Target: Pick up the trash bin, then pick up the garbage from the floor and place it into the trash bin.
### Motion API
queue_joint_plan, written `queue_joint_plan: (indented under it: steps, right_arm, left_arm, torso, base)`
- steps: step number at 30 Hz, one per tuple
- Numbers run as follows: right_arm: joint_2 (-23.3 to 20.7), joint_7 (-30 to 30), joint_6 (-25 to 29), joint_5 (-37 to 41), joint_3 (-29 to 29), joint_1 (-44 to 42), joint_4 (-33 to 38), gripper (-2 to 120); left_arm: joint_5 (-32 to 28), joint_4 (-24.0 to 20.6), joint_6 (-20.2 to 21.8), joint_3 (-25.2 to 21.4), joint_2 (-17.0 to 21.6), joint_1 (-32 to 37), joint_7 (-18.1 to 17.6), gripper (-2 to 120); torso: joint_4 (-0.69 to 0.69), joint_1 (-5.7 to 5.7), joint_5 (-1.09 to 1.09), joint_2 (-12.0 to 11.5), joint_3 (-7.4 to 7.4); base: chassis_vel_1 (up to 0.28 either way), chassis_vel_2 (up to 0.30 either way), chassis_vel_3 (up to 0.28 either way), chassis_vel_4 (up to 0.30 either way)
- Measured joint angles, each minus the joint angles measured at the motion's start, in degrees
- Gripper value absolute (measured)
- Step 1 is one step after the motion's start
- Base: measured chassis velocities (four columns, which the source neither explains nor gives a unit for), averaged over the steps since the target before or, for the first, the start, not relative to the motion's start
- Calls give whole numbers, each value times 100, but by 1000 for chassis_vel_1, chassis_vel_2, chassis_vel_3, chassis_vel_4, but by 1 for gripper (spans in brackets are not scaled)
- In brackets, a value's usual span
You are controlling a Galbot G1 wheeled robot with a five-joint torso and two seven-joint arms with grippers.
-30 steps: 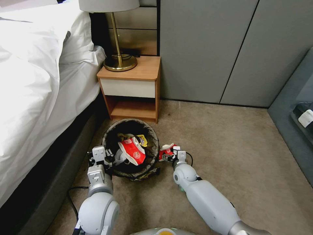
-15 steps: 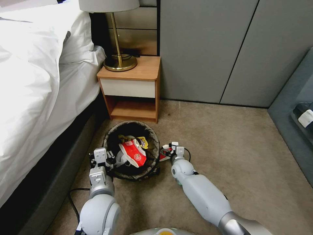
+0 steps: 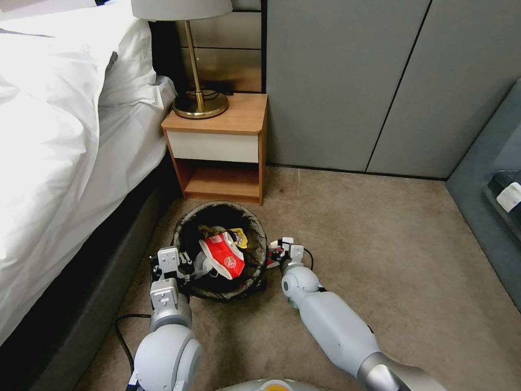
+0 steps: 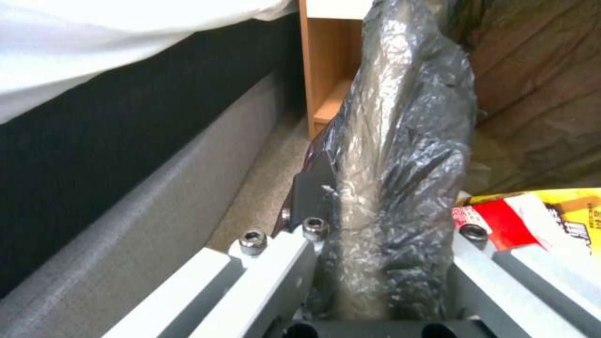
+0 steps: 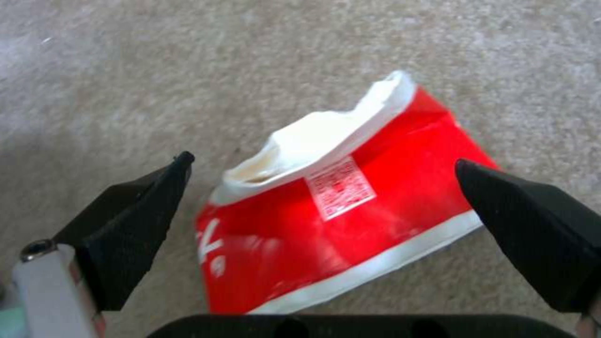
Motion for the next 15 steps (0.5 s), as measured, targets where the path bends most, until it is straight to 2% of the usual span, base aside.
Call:
queue_joint_plan:
  steps: [6,15]
  right_arm:
    - [140,-234,195,-108,296,299,-541,100]
    - [375,-314,117,95,577,558,-833,100]
  left_arm:
    - [78,80,-25,60,-33,22,9,0]
    - [123,111,-42,87,-51,31,27,0]
  torso:
    - [0,0,0,0,0]
    - [1,0,0,0,0]
  base:
    - [0,0,0,0]
    - [0,0,0,0]
